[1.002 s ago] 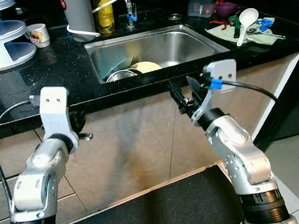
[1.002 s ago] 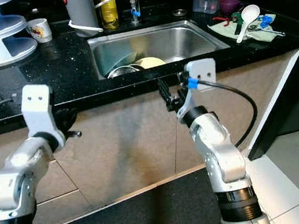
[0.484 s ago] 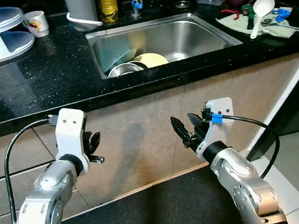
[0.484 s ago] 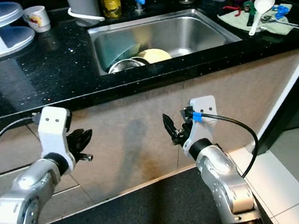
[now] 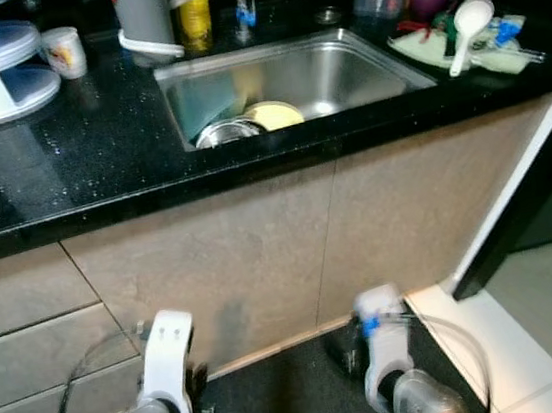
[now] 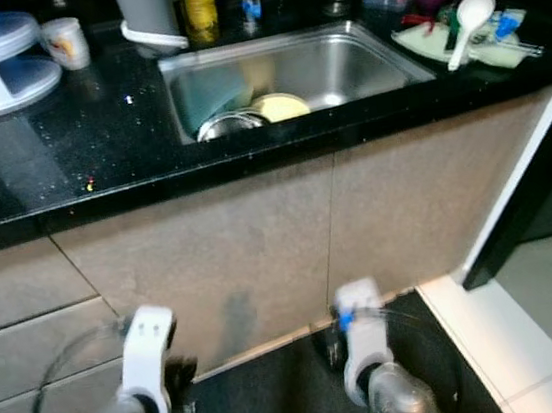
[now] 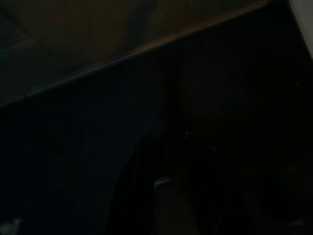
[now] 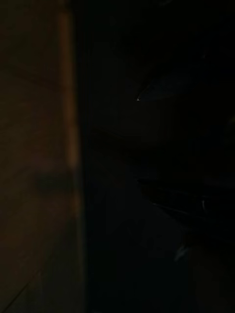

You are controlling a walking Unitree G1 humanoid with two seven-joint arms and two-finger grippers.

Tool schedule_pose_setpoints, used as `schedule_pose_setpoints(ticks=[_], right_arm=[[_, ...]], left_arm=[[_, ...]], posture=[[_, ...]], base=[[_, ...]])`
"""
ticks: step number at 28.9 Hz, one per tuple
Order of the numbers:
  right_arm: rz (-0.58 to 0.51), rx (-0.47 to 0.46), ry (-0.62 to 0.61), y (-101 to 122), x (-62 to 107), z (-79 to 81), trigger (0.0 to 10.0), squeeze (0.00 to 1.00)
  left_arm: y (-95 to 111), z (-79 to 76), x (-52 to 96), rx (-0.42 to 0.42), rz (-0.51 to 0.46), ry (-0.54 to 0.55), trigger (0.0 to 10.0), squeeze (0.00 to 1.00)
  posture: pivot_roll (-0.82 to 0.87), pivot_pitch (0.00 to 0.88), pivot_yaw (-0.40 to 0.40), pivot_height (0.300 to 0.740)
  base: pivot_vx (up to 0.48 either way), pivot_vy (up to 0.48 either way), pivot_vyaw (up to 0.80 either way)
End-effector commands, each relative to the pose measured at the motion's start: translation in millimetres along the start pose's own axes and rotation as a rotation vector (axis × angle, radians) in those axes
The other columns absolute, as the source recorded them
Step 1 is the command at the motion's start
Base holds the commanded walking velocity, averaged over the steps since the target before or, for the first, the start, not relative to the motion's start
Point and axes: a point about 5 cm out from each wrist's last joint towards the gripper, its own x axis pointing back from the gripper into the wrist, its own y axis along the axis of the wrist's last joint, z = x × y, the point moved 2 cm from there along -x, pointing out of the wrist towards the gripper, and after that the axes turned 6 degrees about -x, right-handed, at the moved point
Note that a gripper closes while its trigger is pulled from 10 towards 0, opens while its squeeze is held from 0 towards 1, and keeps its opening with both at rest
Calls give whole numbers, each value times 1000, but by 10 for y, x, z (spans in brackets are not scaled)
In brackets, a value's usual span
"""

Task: Kitchen organization

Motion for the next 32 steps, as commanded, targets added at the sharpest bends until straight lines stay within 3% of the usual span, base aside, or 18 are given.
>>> schedule_pose_setpoints(ticks=[1, 8, 16, 19, 32], right_arm=[[50, 0, -48, -205, 11, -71, 10000, 0], [84, -62, -106, -348, 30, -157, 10000, 0], [114, -44, -100, -500, 8, -154, 10000, 0], [125, -48, -105, -549, 13, -153, 10000, 0], [121, -67, -122, -617, 27, -174, 10000, 0]], left_arm=[[-183, 42, -25, -9, 26, 38, 10000, 0], [-359, 60, -40, -44, 64, 42, 10000, 0], [-422, 34, -107, -74, 60, 47, 10000, 0], [-442, 32, -113, -119, 61, 54, 10000, 0], [-486, 12, -120, -152, 66, 7, 10000, 0]], posture=[[35, 252, -6, 740], [35, 252, -6, 740], [38, 258, 3, 740], [42, 261, 7, 740], [56, 264, 36, 740]], base=[[0, 0, 0], [0, 0, 0], [0, 348, 0], [0, 0, 0], [0, 0, 0]])
